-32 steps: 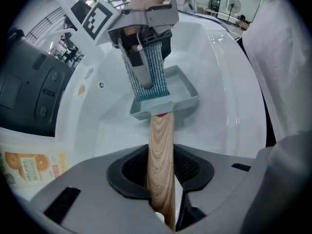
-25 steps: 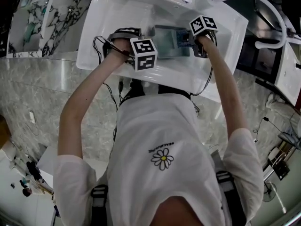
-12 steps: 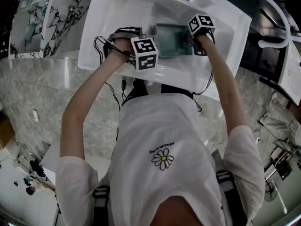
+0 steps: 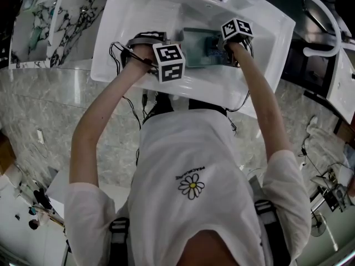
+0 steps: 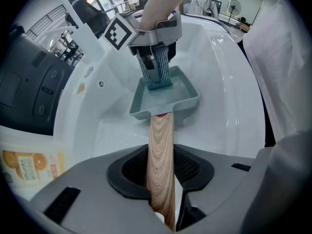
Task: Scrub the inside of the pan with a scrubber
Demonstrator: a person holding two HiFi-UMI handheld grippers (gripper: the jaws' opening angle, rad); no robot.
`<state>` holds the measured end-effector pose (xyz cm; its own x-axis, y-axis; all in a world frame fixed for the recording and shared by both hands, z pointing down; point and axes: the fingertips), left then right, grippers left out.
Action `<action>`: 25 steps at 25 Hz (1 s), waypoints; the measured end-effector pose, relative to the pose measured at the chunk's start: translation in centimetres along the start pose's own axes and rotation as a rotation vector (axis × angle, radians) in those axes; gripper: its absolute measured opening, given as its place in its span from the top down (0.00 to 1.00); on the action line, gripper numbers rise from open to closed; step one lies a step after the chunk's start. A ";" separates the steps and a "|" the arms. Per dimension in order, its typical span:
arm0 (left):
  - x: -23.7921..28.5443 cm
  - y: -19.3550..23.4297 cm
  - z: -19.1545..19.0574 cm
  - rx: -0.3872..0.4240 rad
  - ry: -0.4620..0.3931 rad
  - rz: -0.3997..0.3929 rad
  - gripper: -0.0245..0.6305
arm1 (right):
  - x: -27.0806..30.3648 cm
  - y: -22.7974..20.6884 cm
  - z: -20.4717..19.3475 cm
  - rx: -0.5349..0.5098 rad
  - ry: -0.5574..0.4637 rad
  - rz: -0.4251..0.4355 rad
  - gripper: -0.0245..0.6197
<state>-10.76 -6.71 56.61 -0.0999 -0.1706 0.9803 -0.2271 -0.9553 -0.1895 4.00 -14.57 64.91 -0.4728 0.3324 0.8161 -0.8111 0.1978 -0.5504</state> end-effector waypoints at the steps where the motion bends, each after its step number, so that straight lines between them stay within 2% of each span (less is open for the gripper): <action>1: 0.0 0.0 0.0 0.001 -0.001 0.000 0.76 | 0.0 0.7 -0.1 -0.004 -0.002 0.017 0.87; 7: 0.0 -0.1 0.0 0.002 -0.003 -0.001 0.76 | 0.6 5.7 -0.8 -0.024 -0.008 0.153 0.87; 11: 0.0 -0.1 0.0 0.003 -0.004 -0.001 0.76 | 0.9 8.2 -1.2 -0.059 0.006 0.193 0.87; 17: -0.1 -0.1 0.0 0.003 -0.005 0.001 0.76 | 1.1 10.8 -1.9 -0.033 0.022 0.306 0.87; 25: 0.0 -0.1 -0.1 0.008 -0.001 0.001 0.76 | 1.2 11.2 -2.0 -0.066 0.023 0.315 0.87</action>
<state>-10.80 -6.64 56.57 -0.0988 -0.1716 0.9802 -0.2192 -0.9571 -0.1896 -4.92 -10.14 59.37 -0.6886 0.4074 0.5999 -0.6018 0.1406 -0.7862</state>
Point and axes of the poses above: the fingertips, and each gripper's own axes: x forward along the fingers, y to its left, z out of its top, and after that the axes turned 3 degrees about y, right-handed
